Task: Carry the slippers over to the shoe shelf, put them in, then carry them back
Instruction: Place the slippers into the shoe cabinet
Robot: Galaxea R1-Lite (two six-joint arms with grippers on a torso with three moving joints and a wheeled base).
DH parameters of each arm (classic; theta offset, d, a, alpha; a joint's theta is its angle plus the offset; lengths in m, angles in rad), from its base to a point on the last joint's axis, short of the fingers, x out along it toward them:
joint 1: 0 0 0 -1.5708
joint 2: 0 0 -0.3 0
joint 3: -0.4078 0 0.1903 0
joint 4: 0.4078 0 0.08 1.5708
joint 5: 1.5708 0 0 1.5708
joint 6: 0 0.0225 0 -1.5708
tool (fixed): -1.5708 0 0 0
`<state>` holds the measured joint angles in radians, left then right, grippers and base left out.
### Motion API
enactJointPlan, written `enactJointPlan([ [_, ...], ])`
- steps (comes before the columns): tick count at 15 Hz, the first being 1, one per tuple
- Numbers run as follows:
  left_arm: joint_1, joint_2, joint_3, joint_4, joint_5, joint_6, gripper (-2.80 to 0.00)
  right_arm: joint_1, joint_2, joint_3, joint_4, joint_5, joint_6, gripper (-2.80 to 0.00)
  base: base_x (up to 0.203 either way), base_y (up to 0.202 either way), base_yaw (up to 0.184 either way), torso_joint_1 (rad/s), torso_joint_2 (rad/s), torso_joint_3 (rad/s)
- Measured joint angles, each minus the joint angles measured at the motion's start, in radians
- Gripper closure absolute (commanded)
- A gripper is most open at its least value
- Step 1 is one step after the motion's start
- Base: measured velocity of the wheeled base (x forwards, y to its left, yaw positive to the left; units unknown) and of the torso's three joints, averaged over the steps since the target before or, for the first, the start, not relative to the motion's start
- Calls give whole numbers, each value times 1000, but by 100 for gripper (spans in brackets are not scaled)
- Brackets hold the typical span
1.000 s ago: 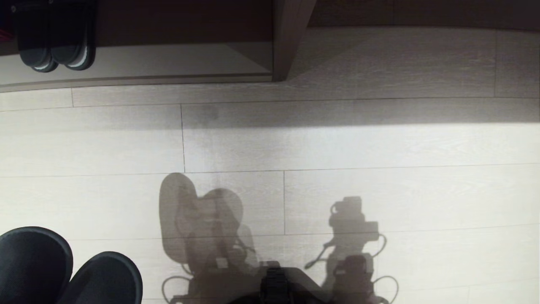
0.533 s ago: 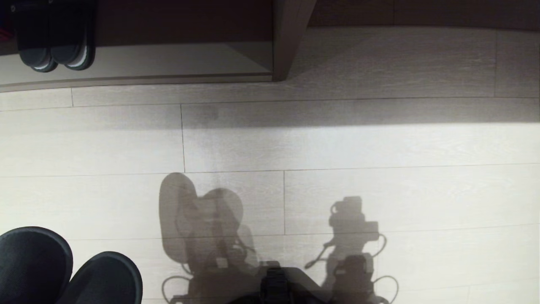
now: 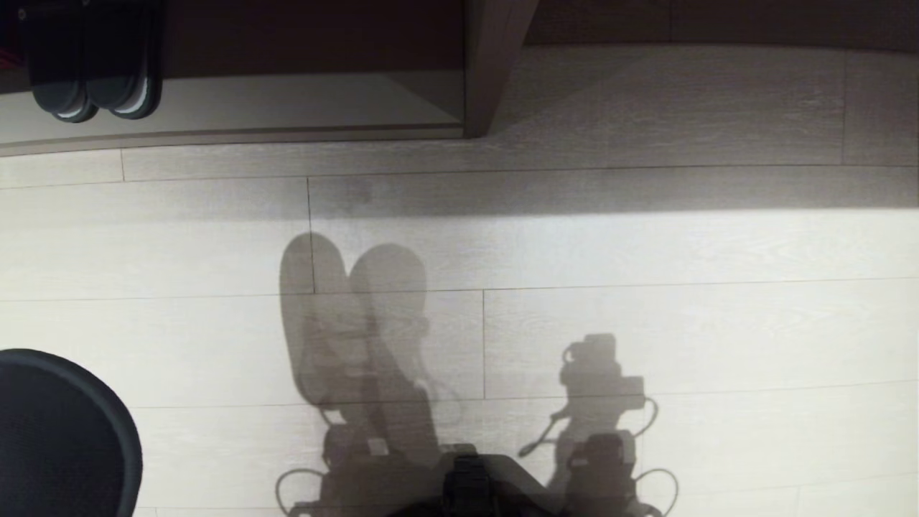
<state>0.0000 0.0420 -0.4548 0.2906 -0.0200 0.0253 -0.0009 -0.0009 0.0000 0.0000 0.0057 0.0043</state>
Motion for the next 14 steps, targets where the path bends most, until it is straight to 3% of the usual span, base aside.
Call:
enactJointPlan([
  [3,-1,113,-131,125,4,1,0,0,0,0,0,0,0,0,0,0,0,0,0,0],
  [6,-3,234,-146,96,6,-3,0,0,0,0,0,0,0,0,0,0,0,0,0,0],
  [10,-5,490,-46,-171,10,10,0,0,0,0,0,0,0,0,0,0,0,0,0,0],
  [14,-10,776,-72,-358,15,10,0,0,0,0,0,0,0,0,0,0,0,0,0,0],
])
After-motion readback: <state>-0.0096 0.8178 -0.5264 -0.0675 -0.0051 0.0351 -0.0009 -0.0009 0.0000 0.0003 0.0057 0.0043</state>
